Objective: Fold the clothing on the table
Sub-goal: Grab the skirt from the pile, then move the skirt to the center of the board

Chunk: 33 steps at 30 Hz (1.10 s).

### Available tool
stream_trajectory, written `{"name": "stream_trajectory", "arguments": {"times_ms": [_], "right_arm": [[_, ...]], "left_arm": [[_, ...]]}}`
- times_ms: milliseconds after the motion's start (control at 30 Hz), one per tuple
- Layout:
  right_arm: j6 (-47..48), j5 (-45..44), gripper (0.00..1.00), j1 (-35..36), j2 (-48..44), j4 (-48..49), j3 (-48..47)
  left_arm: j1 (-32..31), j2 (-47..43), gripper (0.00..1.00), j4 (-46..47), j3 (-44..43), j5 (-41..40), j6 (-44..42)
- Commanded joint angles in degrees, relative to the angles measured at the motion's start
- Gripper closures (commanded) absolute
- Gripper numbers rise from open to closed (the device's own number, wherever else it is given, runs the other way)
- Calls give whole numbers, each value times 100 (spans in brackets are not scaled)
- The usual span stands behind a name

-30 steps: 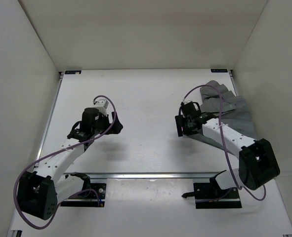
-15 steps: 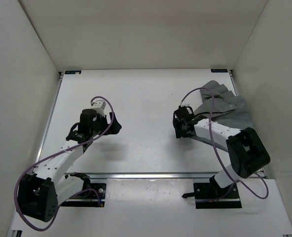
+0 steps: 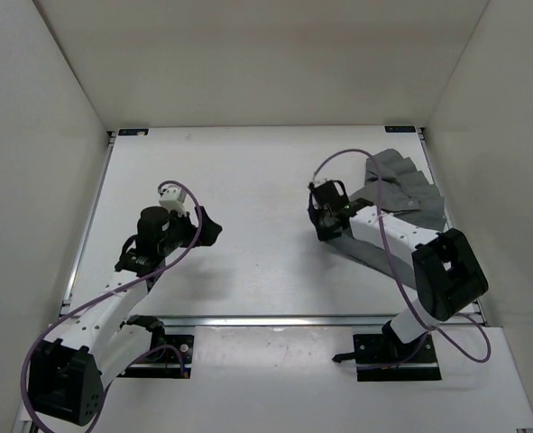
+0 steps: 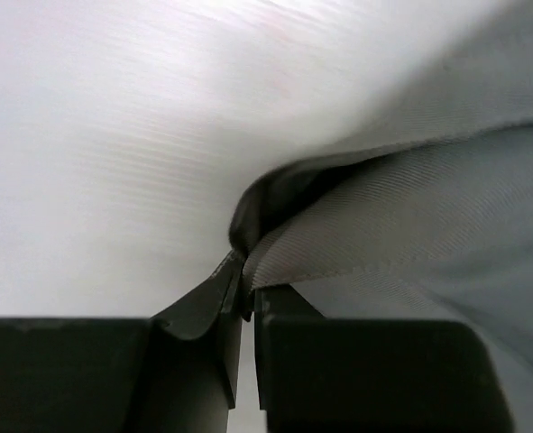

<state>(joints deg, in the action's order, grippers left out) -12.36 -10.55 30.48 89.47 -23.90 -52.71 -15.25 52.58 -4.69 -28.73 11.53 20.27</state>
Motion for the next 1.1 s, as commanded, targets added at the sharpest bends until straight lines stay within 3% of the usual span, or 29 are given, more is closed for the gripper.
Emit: {"name": "stream_trajectory", "arguments": {"times_ms": [0, 100, 167, 333, 500, 667, 833, 933, 1067], "right_arm": [[637, 1668, 100, 395, -247, -200, -1491], [1033, 1995, 100, 941, -141, -1026, -2888], [1034, 2536, 100, 916, -219, -1493, -3656], [937, 3813, 100, -355, -790, -2065, -4889], [998, 4605, 100, -2087, -1273, -2417, -4004], [1087, 4123, 100, -2713, -1248, -2717, -2985], [1121, 2868, 100, -2276, -731, -2865, -2675], [1122, 2541, 100, -2073, -396, -2866, -2675], [1517, 3206, 100, -1670, -211, -2585, -2867]], "left_arm": [[13, -72, 1, 407, 78, 306, 117], [-13, -116, 1, 618, 113, 289, 152], [39, -195, 1, 548, 105, 306, 170], [215, -686, 1, 188, 79, 61, 117], [346, -942, 1, -23, -88, -107, 117], [329, -916, 1, 99, -72, -72, 301], [207, -828, 2, 310, 51, 7, 372], [145, -723, 7, 346, 34, 34, 337], [180, -696, 30, 399, 149, 130, 363]]}}
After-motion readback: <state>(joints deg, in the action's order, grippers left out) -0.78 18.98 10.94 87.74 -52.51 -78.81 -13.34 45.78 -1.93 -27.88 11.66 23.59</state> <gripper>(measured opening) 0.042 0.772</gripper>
